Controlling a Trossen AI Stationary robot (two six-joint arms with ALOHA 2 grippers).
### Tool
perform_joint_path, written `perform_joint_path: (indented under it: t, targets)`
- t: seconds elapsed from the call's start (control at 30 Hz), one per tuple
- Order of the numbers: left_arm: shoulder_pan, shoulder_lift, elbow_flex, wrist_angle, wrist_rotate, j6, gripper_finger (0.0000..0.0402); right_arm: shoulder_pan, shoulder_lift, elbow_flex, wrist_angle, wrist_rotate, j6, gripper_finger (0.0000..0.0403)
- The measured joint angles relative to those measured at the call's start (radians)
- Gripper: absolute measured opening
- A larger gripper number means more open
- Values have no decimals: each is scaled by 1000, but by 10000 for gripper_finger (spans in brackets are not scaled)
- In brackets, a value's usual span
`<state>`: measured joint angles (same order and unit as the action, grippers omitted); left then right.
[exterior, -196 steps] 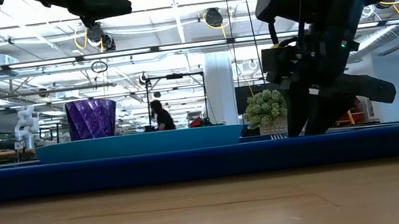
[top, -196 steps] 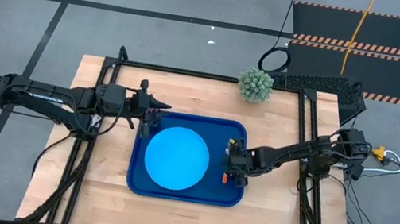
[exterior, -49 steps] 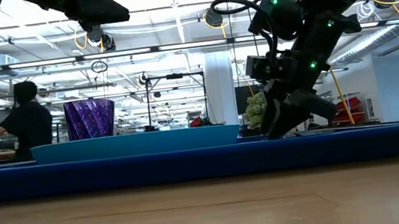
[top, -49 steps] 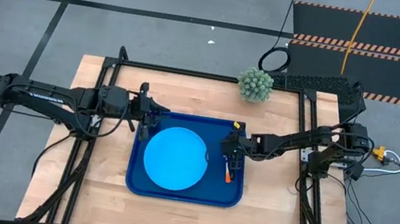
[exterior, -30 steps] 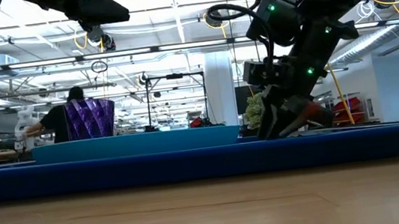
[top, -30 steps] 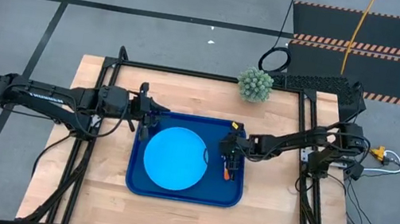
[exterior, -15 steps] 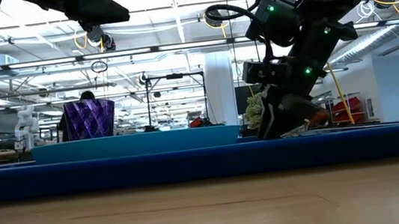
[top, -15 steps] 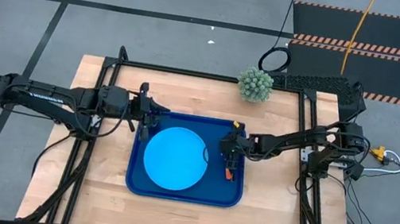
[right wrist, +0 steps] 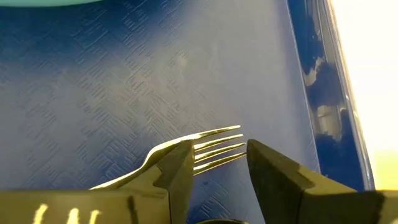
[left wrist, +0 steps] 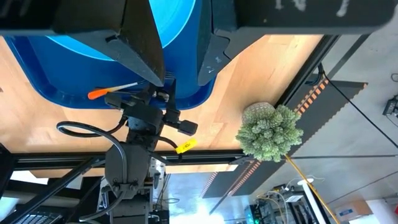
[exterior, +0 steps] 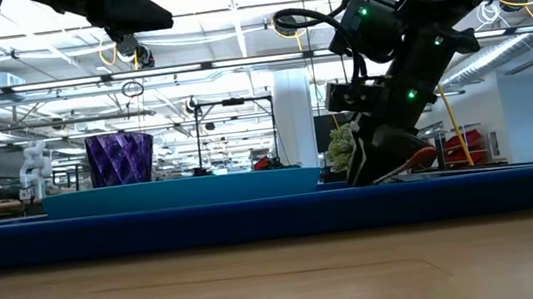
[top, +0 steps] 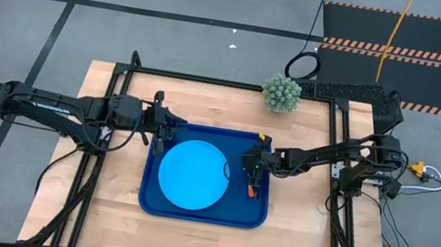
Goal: Pick and place plate/cup/fork/spoon on tray
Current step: Put the orange fork in the middle of the light blue plate and black spoon on the dark blue tray
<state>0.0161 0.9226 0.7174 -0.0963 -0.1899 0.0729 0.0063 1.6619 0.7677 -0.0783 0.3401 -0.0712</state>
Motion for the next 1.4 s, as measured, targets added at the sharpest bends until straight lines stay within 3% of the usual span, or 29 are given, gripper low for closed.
perform_joint_path:
  t: [0.6, 0.83, 1.0, 1.13, 1.4]
  targets:
    - [0, 0, 0, 1, 0, -7, 97, 42, -109, 85, -48, -58, 124, 145]
    - [13, 0, 0, 63, -6, 76, 97, 88, -168, 159, -303, -122, 539, 145]
    - [32, 0, 0, 173, -6, 135, 97, 150, -153, 159, -280, -160, 873, 145]
    - [41, 0, 0, 281, -6, 143, 97, 192, -130, 159, -232, -155, 1034, 145]
    - [41, 0, 0, 403, -5, 151, 97, 305, -102, 159, -193, -29, 1264, 145]
